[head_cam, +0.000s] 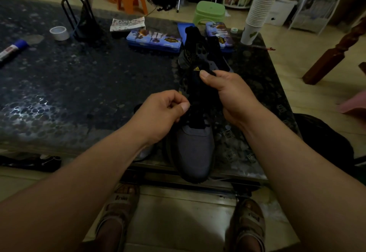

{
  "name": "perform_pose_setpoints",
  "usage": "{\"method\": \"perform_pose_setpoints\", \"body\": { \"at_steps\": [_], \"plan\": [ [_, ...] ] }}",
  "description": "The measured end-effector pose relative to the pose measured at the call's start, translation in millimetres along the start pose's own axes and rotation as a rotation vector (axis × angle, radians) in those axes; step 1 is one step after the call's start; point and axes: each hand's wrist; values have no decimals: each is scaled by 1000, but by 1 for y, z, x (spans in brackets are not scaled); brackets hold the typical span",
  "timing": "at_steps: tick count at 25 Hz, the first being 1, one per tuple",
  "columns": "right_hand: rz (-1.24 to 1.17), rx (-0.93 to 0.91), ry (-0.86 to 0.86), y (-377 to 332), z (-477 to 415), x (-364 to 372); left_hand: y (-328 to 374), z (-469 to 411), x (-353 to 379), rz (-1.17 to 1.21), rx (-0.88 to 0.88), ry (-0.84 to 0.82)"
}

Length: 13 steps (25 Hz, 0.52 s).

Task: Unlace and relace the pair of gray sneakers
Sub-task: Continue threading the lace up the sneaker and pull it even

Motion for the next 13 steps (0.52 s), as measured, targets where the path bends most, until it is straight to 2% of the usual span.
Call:
{"method": "perform_pose_setpoints", "body": {
  "at_steps": [7,13],
  "plan": [
    [-12,-11,26,4,-4,6,-1,1,5,194,-67,-62],
    [-13,-9,40,7,-3,8,5,1,17,170,-57,134]
  ]
}}
Point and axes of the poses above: each hand's wrist, its own z-axis away from the middle knuckle, its own x-axis out of the palm, y = z × x, and after that the axes turned 15 degrees about -y, right-handed
